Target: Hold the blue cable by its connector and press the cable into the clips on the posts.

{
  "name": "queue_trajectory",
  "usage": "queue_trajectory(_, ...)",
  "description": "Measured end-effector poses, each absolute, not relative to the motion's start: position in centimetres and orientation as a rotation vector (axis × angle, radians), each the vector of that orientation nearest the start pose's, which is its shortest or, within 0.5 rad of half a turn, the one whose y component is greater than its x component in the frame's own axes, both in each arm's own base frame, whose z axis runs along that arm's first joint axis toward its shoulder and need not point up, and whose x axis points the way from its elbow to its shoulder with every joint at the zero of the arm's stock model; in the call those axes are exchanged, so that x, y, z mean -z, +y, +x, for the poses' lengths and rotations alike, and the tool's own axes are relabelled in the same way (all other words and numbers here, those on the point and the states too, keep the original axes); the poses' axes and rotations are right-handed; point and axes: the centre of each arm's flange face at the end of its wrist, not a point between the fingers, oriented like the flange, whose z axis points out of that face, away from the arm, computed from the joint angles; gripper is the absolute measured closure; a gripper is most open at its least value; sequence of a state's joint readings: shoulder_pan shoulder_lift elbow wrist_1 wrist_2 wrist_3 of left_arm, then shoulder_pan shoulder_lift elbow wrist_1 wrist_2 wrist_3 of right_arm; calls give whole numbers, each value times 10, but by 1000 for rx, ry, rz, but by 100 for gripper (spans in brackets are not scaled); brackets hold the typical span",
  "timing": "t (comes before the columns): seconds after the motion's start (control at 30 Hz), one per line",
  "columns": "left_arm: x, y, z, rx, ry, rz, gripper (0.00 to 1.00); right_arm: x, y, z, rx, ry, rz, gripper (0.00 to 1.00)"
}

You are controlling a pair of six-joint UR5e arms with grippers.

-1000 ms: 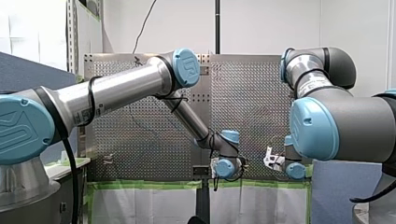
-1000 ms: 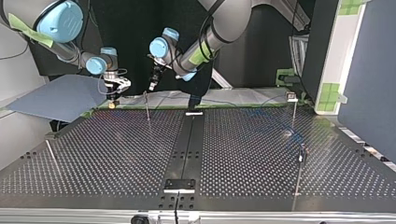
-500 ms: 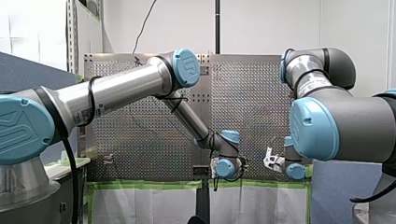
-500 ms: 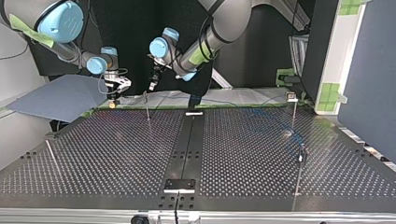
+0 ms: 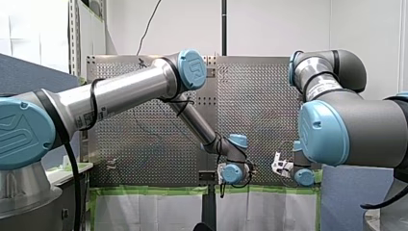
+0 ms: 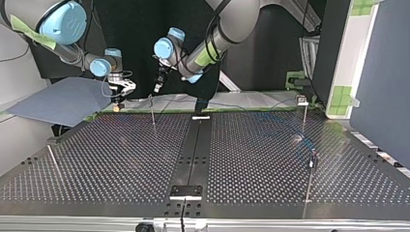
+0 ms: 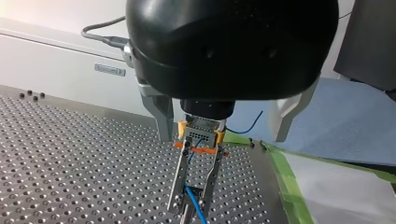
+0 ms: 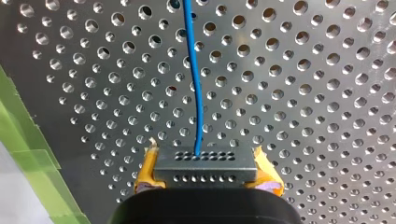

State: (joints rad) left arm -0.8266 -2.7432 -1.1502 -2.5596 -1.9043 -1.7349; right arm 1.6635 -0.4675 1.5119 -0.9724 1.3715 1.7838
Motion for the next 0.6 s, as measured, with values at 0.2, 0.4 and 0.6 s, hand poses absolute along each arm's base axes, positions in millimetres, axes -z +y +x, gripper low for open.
queue_trajectory(0.2,55,-621,434,417,1739,351,0,93,-649,214,-1533,-1303,1390,100)
queue_trajectory(0.4,42,-624,422,412,1754,387,0,93,-649,214,-1533,-1307,1390,100)
queue_trajectory(0.6,20,-623,414,432,1721,375,0,94,-649,213,-1533,-1310,1388,100)
